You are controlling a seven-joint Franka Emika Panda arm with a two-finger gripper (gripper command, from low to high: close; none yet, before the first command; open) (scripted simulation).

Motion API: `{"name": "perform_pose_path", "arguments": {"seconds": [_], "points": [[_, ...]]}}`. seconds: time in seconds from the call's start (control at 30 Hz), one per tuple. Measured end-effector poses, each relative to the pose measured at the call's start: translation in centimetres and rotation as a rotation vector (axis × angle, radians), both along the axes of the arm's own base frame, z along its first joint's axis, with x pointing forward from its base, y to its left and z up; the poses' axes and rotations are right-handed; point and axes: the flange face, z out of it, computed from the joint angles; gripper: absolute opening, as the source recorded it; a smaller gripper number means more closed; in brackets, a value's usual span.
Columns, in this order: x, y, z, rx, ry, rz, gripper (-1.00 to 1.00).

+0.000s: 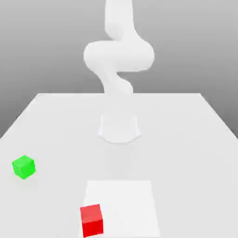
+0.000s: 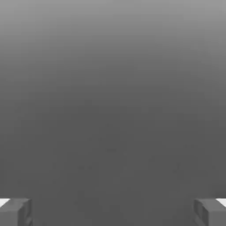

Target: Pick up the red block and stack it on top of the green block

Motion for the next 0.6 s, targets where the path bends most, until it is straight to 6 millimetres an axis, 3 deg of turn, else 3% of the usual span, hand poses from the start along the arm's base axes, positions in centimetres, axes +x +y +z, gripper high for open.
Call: {"name": "perform_pose_path", "arguments": {"seconds": [0.13,0.3,0.43,0.6], "points": [[4.6,-0.8,-6.3,0.063,0.104,-0.171,0.00],[8.7,-2.3,-14.7,0.143,0.220,-0.376,0.00],[10.8,-3.8,-21.8,0.208,0.307,-0.540,0.00],[11.7,-5.5,-30.7,0.296,0.412,-0.746,0.00]]}}
